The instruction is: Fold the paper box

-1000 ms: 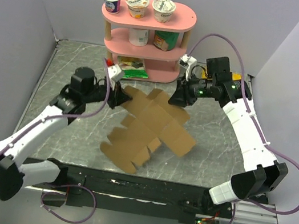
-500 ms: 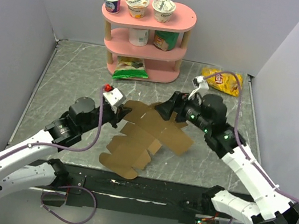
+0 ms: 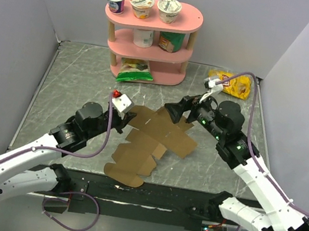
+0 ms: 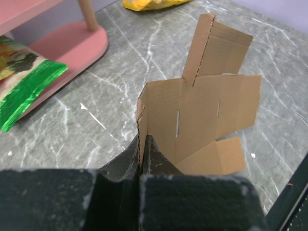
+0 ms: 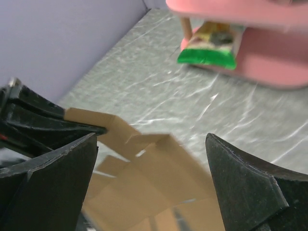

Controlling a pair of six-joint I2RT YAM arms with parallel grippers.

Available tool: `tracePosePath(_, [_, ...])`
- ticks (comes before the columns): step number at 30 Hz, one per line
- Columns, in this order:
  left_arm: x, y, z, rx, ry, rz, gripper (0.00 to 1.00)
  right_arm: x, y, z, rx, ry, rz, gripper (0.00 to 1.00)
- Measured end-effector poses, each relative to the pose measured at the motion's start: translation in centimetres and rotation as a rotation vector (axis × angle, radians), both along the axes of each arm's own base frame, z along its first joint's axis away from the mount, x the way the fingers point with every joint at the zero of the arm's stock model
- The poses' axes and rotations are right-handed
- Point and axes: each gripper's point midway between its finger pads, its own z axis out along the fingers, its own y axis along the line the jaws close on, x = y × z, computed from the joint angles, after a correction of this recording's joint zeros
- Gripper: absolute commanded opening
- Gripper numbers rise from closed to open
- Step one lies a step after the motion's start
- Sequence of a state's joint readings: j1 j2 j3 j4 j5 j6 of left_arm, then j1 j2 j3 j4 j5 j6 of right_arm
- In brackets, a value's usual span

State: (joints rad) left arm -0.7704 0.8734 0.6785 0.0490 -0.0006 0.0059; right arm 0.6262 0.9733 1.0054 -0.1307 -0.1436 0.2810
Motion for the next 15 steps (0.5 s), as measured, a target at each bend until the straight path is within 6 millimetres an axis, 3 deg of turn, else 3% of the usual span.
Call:
tracePosePath(4, [-0.3, -0.5, -0.3, 0.009, 0.005, -0.036, 0.01, 0.9, -1.7, -0.2, -0.098, -0.110, 0.084, 0.99])
tracePosePath(8, [-0.7, -0.9, -0.5, 0.010, 0.010, -0.066, 0.01, 1.6, -3.6, -2.5, -0.164, -0.133, 0.146, 0.98])
tracePosePath(15, [-0.8, -1.4, -1.0, 0.021, 0.024, -0.092, 0.01, 0.0, -1.4, -6.6, -0.234, -0.077, 0.406, 0.93])
